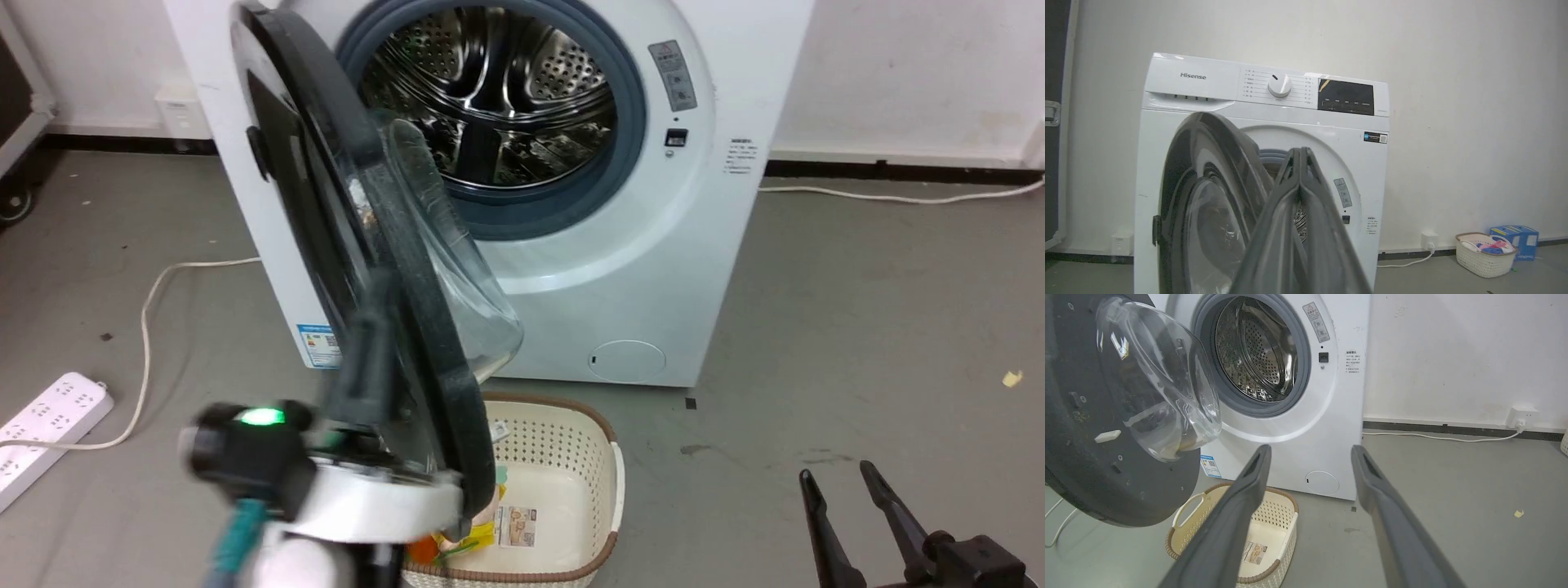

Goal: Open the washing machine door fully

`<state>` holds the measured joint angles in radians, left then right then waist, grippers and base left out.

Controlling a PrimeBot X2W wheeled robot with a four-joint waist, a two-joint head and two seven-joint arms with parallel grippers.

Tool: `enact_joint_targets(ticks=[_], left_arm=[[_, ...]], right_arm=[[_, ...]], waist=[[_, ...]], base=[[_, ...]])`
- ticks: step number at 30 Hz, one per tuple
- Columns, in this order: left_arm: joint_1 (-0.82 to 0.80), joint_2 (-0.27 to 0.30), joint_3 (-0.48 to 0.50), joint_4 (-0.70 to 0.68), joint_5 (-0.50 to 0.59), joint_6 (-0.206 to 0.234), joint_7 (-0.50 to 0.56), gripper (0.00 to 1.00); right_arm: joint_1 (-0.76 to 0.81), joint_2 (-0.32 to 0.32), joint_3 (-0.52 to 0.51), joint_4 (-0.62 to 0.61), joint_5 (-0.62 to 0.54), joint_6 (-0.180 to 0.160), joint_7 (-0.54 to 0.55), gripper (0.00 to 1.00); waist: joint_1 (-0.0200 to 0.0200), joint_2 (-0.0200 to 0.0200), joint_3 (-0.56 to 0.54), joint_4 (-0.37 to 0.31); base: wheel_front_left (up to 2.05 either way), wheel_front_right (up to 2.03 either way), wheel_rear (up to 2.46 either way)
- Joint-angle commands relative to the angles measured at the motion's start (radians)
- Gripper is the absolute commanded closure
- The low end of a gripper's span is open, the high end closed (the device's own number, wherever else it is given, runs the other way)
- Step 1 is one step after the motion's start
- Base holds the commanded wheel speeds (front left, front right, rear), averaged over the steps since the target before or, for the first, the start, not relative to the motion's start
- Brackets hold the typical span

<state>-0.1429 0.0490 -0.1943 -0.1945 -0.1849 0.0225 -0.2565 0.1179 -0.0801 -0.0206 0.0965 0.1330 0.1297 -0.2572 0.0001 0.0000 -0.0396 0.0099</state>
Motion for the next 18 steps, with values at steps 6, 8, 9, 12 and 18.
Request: enact_joint_targets(ticks=[6, 8, 9, 12, 18], left_arm=[[-0.002, 0.001, -0.168, 0.114, -0.018, -0.02, 0.095, 1.0], [0.009, 0.001, -0.204, 0.165, -0.035, -0.019, 0.129, 1.0], [0.013, 0.001, -0.219, 0.19, -0.045, -0.018, 0.139, 1.0], [0.018, 0.001, -0.242, 0.244, -0.057, -0.015, 0.155, 1.0], [0.002, 0.003, -0.231, 0.418, -0.08, 0.015, 0.13, 1.0]], right_arm=[[-0.011, 0.014, -0.006, 0.0, 0.012, 0.001, -0.004, 0.0], [-0.011, 0.016, -0.003, 0.001, 0.012, 0.001, -0.004, 0.0], [-0.012, 0.017, -0.003, 0.001, 0.013, 0.001, -0.004, 0.0], [-0.013, 0.019, -0.005, 0.001, 0.014, 0.001, -0.004, 0.0], [-0.013, 0.022, -0.002, 0.005, 0.019, 0.001, -0.004, 0.0]], waist=[[-0.0001, 0.0, 0.011, -0.015], [-0.0001, 0.0, 0.014, -0.017], [-0.0001, 0.0, 0.016, -0.018], [-0.0001, 0.0, 0.02, -0.017], [-0.0001, 0.0, 0.031, 0.004]], base=[[0.0, 0.0, 0.0], [0.0, 0.0, 0.0], [0.0, 0.0, 0.0], [0.0, 0.0, 0.0], [0.0, 0.0, 0.0]])
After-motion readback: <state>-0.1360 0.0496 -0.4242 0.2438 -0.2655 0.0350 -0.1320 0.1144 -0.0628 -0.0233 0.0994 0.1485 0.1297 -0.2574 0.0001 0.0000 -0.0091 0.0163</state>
